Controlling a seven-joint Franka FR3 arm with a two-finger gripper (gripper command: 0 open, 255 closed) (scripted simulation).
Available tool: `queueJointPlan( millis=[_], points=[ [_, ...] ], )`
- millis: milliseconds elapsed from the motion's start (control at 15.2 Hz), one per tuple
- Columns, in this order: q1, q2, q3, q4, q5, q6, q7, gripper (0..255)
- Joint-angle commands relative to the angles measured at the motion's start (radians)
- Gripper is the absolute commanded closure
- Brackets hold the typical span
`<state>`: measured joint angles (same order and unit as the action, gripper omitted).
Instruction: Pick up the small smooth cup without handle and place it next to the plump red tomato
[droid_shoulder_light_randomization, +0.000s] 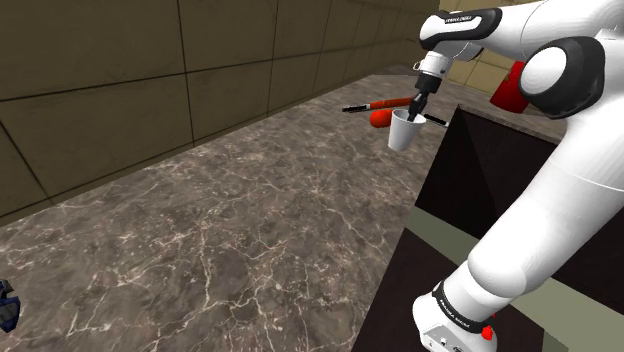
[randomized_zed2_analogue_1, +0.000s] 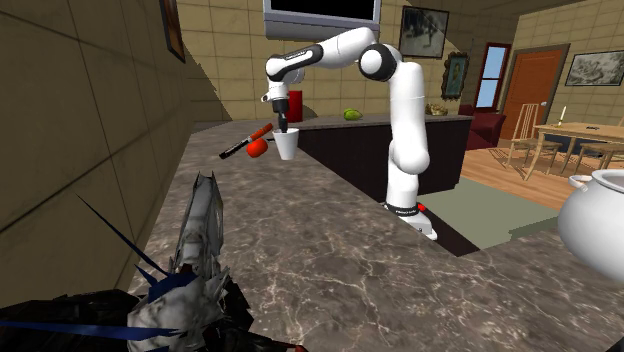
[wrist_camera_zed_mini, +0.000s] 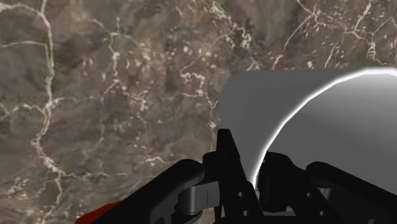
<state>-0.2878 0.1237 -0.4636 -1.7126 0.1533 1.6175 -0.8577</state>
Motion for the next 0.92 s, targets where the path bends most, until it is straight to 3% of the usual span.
queueJointPlan(
  millis=[0, 528, 594, 858],
  points=[
    [0.000, 0.001, 0.000, -0.025, 0.001, 0.027, -0.005, 255],
    [0.000, 0.001, 0.000, -0.025, 0.001, 0.027, -0.005, 255],
    [0.000, 0.001, 0.000, -0.025, 0.001, 0.027, -0.005, 0],
    [0.000, 0.001, 0.000, -0.025, 0.001, 0.027, -0.005, 0]
  ],
)
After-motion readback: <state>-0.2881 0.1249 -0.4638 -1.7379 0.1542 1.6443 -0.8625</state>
